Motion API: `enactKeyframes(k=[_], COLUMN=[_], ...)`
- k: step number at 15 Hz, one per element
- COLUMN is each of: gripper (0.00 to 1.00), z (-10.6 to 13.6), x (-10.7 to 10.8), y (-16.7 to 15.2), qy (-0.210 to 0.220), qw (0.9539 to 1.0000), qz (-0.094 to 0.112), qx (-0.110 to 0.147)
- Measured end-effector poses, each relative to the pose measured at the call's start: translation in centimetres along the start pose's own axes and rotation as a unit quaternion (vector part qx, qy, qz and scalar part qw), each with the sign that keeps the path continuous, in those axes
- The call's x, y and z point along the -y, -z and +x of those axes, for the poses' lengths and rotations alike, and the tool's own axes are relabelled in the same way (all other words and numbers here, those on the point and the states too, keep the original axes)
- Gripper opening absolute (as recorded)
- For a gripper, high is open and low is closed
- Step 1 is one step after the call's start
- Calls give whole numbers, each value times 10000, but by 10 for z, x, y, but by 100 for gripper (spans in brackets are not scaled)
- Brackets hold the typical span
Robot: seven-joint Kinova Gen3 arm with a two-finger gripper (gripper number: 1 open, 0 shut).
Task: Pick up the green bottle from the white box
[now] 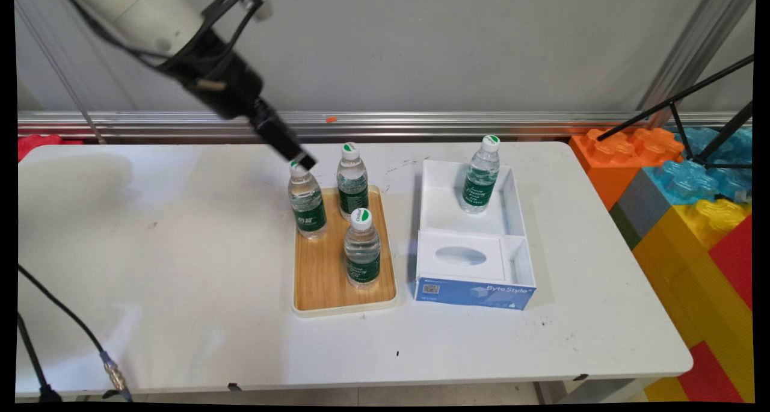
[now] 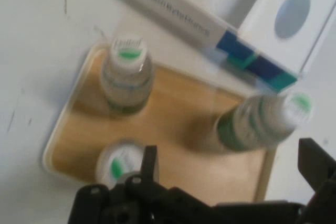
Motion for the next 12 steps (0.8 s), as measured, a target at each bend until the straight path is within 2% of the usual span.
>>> enactKeyframes(k=[4, 8, 12], gripper=[100, 100, 100], z=[46, 75, 102], x=[-42, -65, -81], y=[-11, -38, -93], qy=[166, 244, 233], qw=[9994, 9980, 9969], qz=[276, 505, 618], qx=[-152, -293, -437])
